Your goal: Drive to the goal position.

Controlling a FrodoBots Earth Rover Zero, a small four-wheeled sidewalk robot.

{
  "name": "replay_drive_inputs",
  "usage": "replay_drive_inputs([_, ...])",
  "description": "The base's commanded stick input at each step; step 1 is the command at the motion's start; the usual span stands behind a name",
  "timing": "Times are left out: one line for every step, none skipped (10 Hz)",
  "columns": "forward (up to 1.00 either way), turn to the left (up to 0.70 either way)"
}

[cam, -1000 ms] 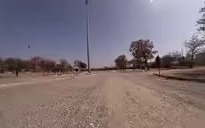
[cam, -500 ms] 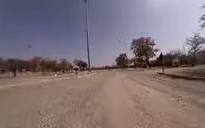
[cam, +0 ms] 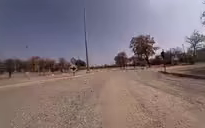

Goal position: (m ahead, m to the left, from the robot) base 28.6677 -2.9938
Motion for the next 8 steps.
replay_drive_inputs([1.0, 0.0])
replay_drive_inputs([1.0, 0.0])
replay_drive_inputs([1.0, 0.0])
replay_drive_inputs([1.0, 0.0])
replay_drive_inputs([1.0, 0.0])
replay_drive_inputs([1.0, 0.0])
replay_drive_inputs([1.0, 0.0])
replay_drive_inputs([1.0, 0.0])
